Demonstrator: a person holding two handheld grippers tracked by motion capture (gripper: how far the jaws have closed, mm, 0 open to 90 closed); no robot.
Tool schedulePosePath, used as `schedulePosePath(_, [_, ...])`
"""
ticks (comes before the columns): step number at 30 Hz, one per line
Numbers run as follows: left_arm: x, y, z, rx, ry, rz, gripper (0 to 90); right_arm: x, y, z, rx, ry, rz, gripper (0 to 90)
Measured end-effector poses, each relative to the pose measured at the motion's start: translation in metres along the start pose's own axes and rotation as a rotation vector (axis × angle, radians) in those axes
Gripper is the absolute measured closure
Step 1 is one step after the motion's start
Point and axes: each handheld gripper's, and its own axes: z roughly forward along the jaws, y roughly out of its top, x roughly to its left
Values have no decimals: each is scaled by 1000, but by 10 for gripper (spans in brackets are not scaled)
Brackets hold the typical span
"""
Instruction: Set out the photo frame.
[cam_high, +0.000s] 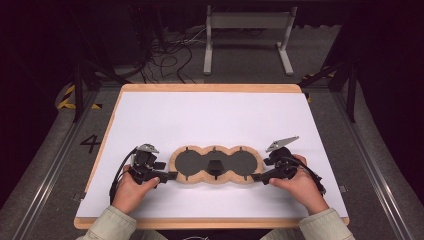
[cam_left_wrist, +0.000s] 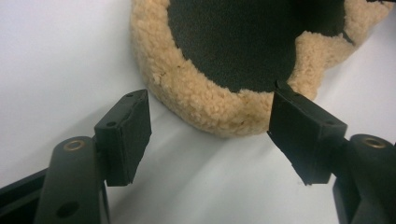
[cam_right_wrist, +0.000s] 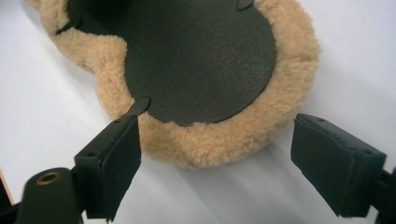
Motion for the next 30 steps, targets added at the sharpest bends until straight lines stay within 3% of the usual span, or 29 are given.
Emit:
schedulePosePath(5, [0, 2, 7, 15, 1, -4, 268, 2, -1, 6, 31, -1, -10, 136])
schedulePosePath(9, [1, 3, 10, 15, -27, -17, 248, 4, -1, 10, 43, -1, -5, 123])
schedulePosePath(15, [0, 5, 15, 8, -54, -4, 235, 4, -2, 13, 68, 11, 6, 111])
schedulePosePath(22, [-2, 7, 16, 21, -49, 4, 190, 6, -3, 15, 65, 2, -12, 108])
schedulePosePath(26, [-3, 6, 17, 14, -54, -2, 184, 7, -5, 15, 33, 2, 46, 111])
schedulePosePath(30, [-2, 6, 17, 6, -60, -15, 186, 3, -7, 13, 20, 16, 41, 138])
